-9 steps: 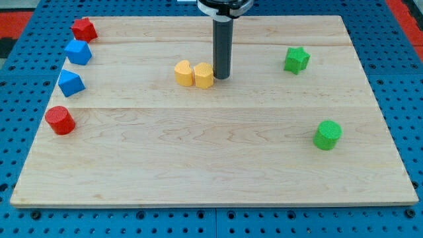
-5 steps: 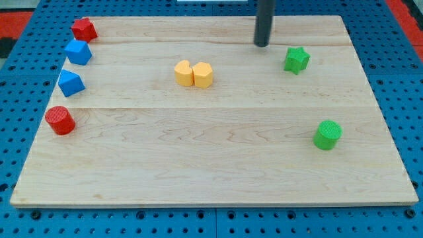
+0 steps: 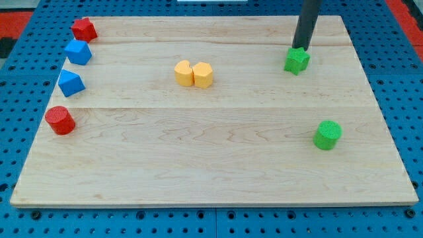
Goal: Push green star to green circle
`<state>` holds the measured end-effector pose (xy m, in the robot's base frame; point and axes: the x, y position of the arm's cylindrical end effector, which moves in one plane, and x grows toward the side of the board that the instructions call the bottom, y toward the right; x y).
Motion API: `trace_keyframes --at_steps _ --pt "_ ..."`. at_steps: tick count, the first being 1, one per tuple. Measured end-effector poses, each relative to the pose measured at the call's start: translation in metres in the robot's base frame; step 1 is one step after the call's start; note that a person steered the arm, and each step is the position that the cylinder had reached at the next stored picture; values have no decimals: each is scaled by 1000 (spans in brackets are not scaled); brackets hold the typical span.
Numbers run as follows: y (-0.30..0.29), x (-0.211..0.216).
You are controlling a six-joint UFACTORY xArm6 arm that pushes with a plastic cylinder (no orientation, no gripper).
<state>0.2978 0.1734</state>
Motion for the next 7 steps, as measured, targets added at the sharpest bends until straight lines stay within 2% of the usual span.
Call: trace_keyframes --at_steps 4,7 --pt "-8 46" --pt "-14 51"
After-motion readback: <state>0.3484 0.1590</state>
